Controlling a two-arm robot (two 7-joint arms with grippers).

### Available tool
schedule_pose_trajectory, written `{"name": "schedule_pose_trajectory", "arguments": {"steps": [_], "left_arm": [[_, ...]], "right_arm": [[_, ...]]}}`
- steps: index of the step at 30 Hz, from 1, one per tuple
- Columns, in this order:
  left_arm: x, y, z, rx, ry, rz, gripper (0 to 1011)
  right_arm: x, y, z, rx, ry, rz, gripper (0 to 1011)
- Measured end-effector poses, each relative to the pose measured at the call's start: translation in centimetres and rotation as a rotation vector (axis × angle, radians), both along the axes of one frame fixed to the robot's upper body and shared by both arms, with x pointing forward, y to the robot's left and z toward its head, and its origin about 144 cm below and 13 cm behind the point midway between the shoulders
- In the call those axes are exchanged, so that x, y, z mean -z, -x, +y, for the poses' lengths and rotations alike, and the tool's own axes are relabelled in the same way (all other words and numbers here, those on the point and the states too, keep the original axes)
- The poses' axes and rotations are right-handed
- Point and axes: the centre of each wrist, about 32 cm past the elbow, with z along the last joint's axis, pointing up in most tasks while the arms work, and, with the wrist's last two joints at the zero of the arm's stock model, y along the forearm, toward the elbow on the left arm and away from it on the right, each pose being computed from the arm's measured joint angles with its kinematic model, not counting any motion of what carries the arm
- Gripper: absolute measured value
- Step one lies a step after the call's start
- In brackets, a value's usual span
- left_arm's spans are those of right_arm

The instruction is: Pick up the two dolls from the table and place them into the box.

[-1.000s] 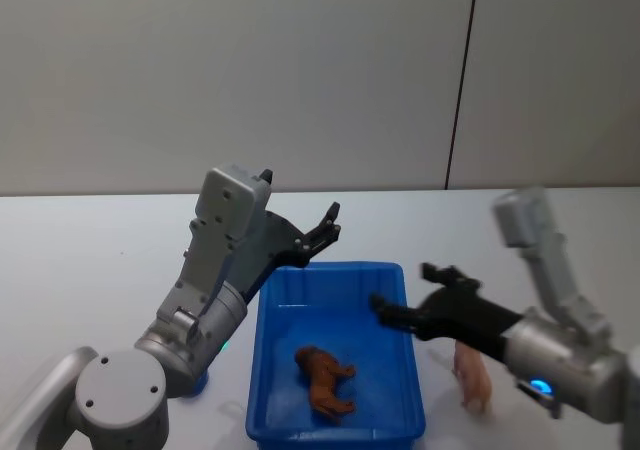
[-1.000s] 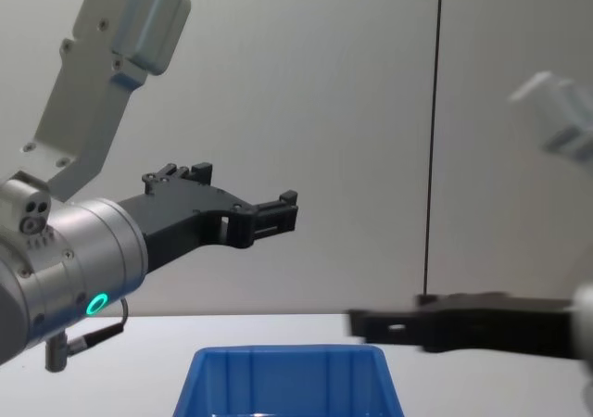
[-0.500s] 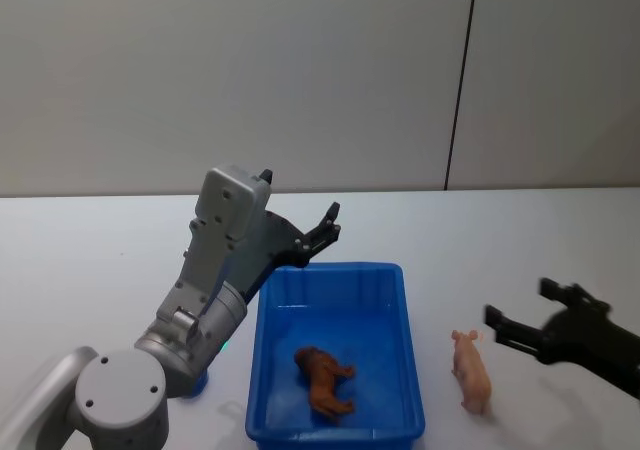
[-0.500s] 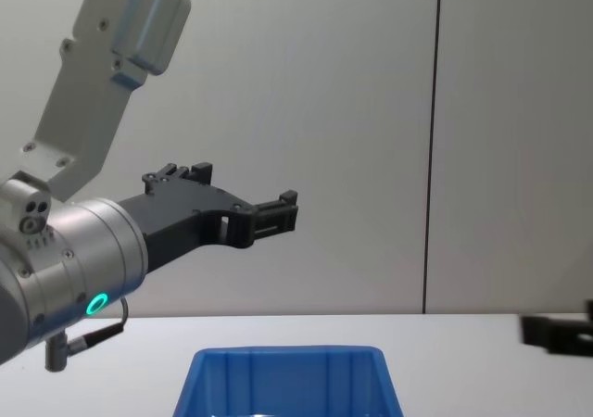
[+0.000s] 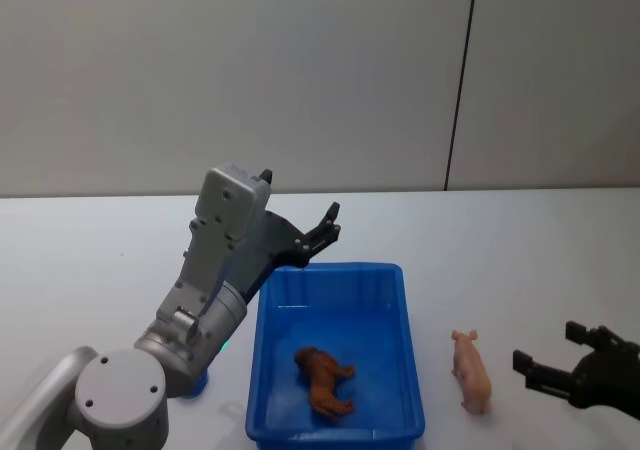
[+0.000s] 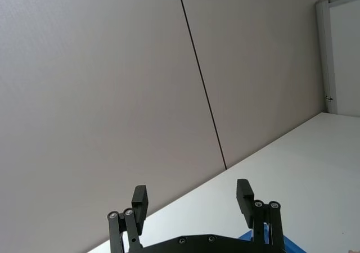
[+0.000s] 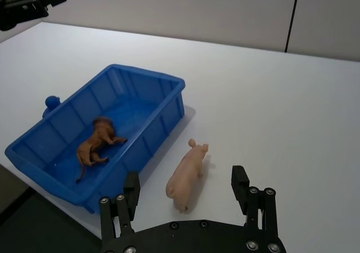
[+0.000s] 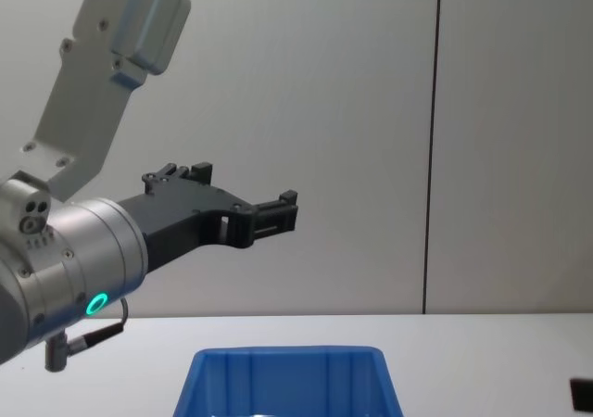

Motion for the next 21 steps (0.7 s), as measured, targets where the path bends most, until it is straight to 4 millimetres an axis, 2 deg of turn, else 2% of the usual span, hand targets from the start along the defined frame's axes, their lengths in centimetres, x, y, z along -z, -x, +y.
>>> {"name": "schedule_pose_trajectory", "arguments": {"steps": [7, 21], "left_arm": [[0.0, 0.0, 0.0, 0.000, 0.000, 0.000, 1001], [0.0, 0.0, 0.0, 0.000, 0.000, 0.000, 1001]], "right_arm": [[0.9, -0.3, 0.4, -0.001, 0.008, 0.039, 1001], [2.9, -1.8, 2.6, 0.035, 0.046, 0.063, 1001]]}}
